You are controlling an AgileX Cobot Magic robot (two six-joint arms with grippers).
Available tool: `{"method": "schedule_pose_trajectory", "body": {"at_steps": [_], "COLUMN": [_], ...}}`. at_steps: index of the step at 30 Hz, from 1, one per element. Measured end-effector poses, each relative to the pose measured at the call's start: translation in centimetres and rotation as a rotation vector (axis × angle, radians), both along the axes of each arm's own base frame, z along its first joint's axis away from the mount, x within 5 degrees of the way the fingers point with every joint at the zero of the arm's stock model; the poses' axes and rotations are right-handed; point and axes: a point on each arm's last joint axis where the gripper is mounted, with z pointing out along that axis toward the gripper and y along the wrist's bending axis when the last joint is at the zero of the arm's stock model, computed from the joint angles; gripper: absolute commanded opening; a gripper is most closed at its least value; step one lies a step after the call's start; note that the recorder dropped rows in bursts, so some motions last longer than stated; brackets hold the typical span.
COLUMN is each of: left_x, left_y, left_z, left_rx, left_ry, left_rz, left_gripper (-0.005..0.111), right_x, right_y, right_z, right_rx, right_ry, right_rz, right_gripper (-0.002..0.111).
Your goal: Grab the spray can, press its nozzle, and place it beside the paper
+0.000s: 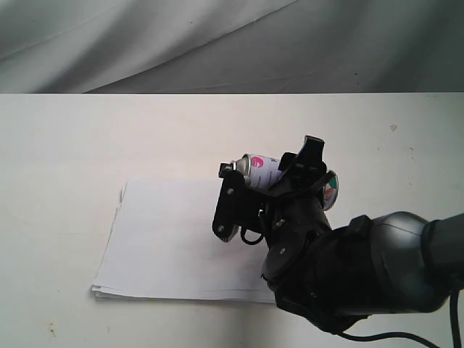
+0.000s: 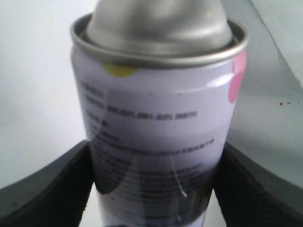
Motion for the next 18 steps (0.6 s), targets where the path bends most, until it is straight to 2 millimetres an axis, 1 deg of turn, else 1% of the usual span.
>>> {"method": "schedule_pose_trajectory", "body": {"at_steps": [7,10,13,18], "left_x": [0.0,0.0,0.1,0.3], "left_y": [0.0,0.1,0.3,0.5], "left_z": [0.0,0.0,0.4,1.7], "left_rx": [0.0,0.042,0.076,0.1], "left_ry": [0.0,0.0,-0.045,-0.181], "left_rz": [0.0,0.0,0.011,0.038], "left_gripper": [0.0,0.0,0.0,0.0], "right_x": [0.0,0.0,0.0,0.0], "right_y": [0.0,0.0,0.0,0.0], "right_z": [0.0,0.0,0.0,0.0], "right_rx": [0.0,0.0,0.0,0.0], "right_ry": [0.0,0.0,0.0,0.0], "right_rz": [0.0,0.0,0.0,0.0], "right_gripper": [0.0,0.0,0.0,0.0]}}
